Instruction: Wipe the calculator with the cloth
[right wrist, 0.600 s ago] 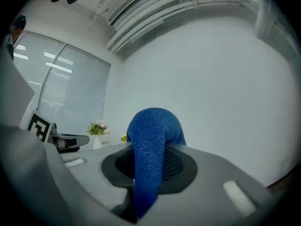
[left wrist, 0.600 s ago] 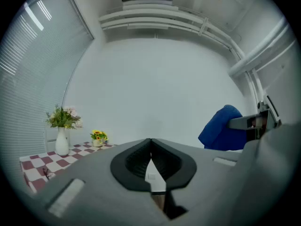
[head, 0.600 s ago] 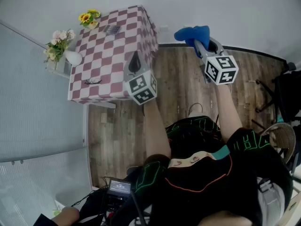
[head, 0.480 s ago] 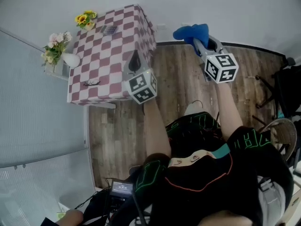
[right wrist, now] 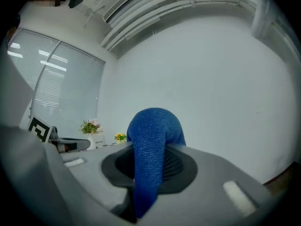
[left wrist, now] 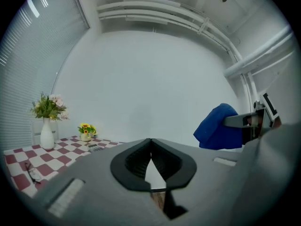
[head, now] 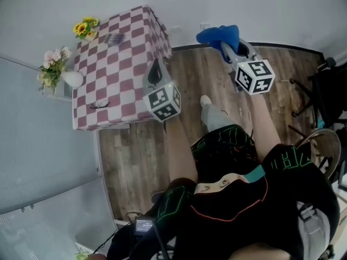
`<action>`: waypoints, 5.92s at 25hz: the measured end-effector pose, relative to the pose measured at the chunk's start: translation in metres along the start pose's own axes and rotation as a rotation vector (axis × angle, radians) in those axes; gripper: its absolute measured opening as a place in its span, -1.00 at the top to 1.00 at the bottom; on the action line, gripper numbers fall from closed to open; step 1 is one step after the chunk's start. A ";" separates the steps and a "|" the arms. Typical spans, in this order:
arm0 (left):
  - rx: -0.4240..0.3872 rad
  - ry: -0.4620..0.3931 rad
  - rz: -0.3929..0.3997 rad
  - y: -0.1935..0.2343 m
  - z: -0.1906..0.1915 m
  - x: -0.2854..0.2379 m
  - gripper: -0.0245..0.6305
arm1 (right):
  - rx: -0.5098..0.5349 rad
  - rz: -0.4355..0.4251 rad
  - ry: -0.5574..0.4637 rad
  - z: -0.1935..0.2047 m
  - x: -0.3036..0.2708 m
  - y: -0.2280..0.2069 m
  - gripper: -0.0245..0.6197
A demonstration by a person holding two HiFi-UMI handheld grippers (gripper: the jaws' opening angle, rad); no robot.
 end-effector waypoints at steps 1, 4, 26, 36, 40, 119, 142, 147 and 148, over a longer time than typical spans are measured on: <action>0.005 0.001 -0.004 0.003 0.001 -0.004 0.89 | -0.003 0.000 0.005 0.001 -0.005 -0.002 0.69; 0.031 0.009 -0.019 0.014 0.006 -0.022 0.89 | 0.002 -0.006 0.025 0.001 -0.029 -0.007 0.69; 0.002 0.246 -0.015 0.082 -0.007 -0.233 0.89 | -0.142 -0.044 0.160 -0.007 -0.258 -0.070 0.69; -0.023 0.250 0.018 0.087 -0.045 -0.329 0.89 | -0.185 0.000 0.144 -0.034 -0.330 -0.125 0.69; -0.022 0.275 0.017 0.090 -0.046 -0.345 0.89 | -0.199 -0.007 0.159 -0.035 -0.348 -0.132 0.69; 0.721 0.247 -0.839 0.338 0.040 -0.299 0.89 | 1.121 -1.297 0.374 -0.034 -0.706 0.294 0.68; 0.722 0.252 -0.787 0.312 0.051 -0.293 0.89 | 1.033 -1.272 0.417 -0.018 -0.653 0.245 0.67; 0.719 0.257 -0.802 0.291 0.052 -0.296 0.89 | 1.005 -1.293 0.409 -0.014 -0.645 0.230 0.67; 0.721 0.255 -0.811 0.287 0.052 -0.296 0.89 | 1.003 -1.302 0.409 -0.014 -0.644 0.228 0.67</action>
Point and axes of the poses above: the fingertips, and each gripper's own axes: x backward along the fingers, y to its left, z out of its underside, the point moved 10 cm from there along x, backward along the fingers, and after that the axes turned 14 degrees about y, right-handed, at the moved point
